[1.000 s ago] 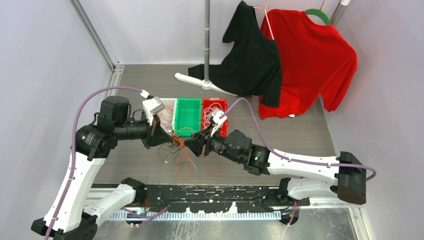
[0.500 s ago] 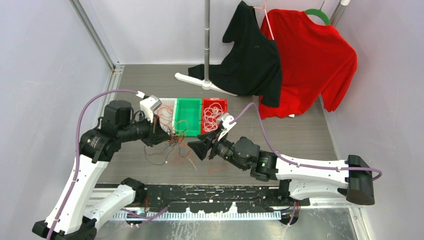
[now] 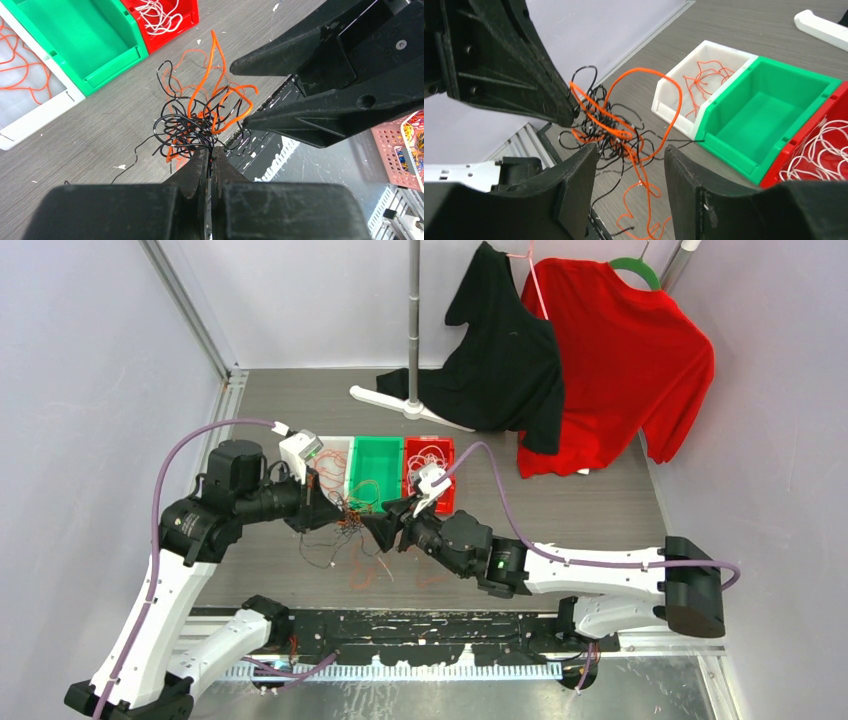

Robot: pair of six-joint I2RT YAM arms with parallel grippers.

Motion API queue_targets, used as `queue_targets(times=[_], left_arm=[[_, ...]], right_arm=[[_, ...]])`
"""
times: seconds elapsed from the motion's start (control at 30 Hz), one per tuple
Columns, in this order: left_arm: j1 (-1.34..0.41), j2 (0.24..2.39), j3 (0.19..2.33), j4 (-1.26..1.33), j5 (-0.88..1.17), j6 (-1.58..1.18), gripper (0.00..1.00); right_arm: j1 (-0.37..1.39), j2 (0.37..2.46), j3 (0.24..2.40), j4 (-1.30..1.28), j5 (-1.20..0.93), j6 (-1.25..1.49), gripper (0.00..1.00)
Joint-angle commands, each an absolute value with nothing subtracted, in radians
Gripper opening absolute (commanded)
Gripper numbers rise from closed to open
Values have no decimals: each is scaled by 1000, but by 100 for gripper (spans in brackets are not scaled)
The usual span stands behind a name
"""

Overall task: Untangle the cables
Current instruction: Untie the cable.

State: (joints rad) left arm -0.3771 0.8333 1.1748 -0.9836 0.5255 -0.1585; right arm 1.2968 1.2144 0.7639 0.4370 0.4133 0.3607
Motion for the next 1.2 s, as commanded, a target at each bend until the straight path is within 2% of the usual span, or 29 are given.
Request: queue_targets(times=[0.0,0.7,1.0,1.17], left_arm=[[-372,821,1182,-934,575,-180,0],[-371,843,1212,-943,699,-210,0],[-371,863,1247,-982,902,-223,0],[-372,854,1255,-968,953,-231,0]], right_arm=[[1305,1231,833,501,513,319,56],[1319,1367,937,511,560,200,53],[1322,1410,923,617,589,172,48],[1321,1398,852,738,569,191,51]])
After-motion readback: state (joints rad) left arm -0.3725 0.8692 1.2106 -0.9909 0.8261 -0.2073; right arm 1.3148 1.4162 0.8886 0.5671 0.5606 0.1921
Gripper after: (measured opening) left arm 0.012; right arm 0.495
